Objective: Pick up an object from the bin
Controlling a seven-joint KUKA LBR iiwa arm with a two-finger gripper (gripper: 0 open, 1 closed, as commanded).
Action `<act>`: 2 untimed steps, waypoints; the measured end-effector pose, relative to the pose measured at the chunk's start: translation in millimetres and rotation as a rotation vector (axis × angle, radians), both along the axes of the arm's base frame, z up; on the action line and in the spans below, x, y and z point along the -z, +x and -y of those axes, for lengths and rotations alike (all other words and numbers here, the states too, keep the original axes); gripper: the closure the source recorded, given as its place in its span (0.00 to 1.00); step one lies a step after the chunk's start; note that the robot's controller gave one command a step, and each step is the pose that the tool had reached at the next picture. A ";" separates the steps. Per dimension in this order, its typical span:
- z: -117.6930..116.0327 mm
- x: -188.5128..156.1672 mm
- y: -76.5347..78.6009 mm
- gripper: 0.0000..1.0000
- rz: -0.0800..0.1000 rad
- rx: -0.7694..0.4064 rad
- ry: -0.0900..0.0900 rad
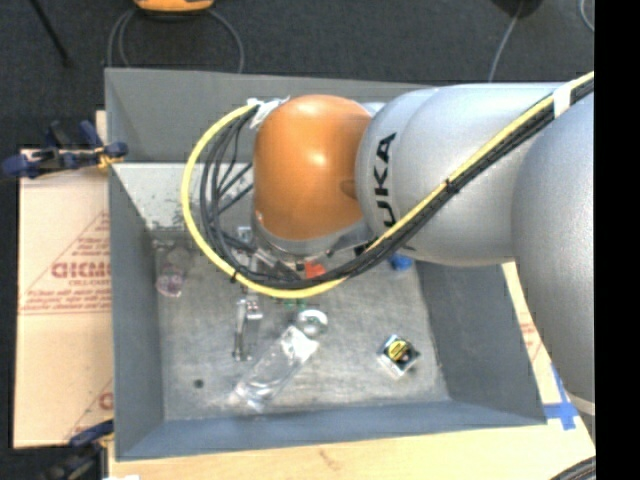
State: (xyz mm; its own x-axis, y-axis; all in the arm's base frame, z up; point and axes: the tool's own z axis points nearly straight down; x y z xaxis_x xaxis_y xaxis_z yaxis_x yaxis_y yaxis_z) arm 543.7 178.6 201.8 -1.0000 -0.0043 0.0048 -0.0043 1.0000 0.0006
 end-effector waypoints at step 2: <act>25.5 98.7 -69.2 0.00 0.018 -0.438 0.003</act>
Offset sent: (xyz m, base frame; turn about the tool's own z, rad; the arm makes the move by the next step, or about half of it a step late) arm -0.0605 -0.0256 -0.1318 -0.4637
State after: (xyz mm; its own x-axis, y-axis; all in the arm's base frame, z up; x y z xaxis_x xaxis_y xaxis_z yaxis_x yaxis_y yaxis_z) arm 474.4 153.1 103.1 -0.9035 -0.4283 -0.0130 -0.4283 0.9036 -0.0004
